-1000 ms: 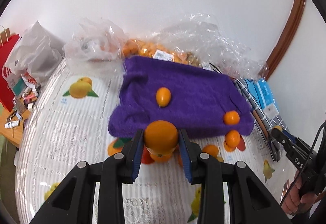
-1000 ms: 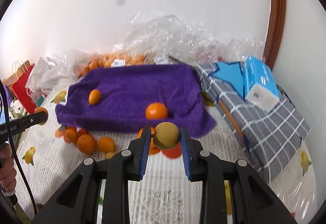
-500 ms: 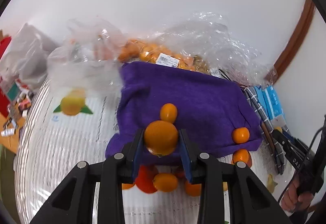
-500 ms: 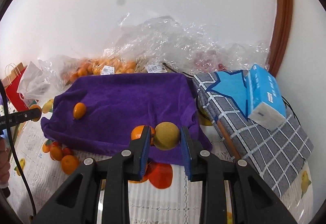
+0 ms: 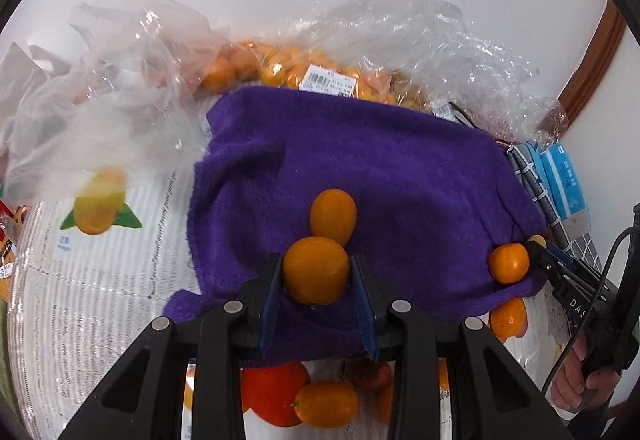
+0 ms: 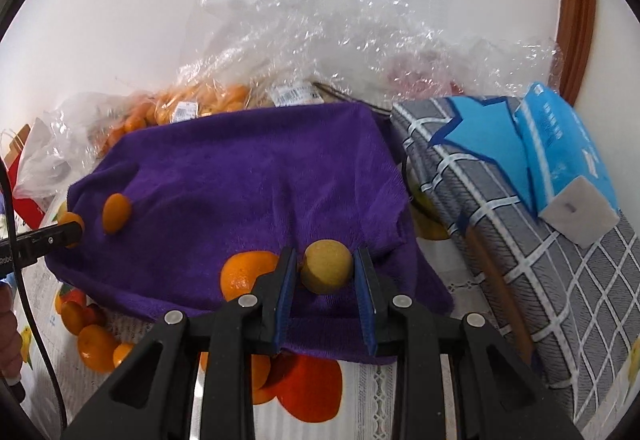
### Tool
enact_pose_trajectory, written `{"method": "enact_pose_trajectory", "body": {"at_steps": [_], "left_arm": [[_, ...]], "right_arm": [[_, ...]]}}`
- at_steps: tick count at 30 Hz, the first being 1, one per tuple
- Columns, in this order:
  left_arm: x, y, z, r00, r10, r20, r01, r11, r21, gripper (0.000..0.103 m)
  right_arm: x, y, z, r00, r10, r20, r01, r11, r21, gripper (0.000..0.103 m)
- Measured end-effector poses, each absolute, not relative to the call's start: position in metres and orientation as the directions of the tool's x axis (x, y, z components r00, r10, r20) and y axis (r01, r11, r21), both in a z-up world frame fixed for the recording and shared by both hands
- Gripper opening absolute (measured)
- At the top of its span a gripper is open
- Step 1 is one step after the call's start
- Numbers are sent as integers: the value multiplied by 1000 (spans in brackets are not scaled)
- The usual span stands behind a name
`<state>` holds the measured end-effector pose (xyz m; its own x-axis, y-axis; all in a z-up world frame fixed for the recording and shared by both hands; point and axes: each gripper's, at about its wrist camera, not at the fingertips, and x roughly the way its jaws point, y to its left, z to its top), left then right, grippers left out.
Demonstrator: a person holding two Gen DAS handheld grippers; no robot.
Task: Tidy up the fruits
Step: 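Lower both held fruits onto the purple towel and open both tools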
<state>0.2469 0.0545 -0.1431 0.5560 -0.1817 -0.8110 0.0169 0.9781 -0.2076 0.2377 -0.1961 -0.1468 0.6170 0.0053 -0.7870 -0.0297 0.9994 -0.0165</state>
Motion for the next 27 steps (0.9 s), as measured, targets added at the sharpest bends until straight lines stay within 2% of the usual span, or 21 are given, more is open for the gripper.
{"method": "enact_pose_trajectory", "body": {"at_steps": [3, 12, 19, 21, 27], "left_arm": [[248, 51, -149, 549, -175, -817, 20, 980, -197, 32], [248, 50, -159, 510, -184, -840, 17, 979, -204, 32], [230, 54, -141, 542, -183, -820, 32, 980, -198, 46], [221, 59, -134, 563, -177, -807, 27, 980, -196, 47], [197, 83, -126, 594, -159, -788, -1, 980, -199, 48]], "right_arm": [[239, -194, -149, 622, -19, -783, -32, 998, -50, 29], [234, -201, -150, 584, -12, -811, -12, 1000, -23, 32], [207, -191, -129, 616, -13, -788, -3, 1000, -18, 44], [200, -187, -125, 621, 8, -784, -9, 1000, 4, 48], [182, -173, -131, 608, 68, -791, -27, 998, 65, 48]]}}
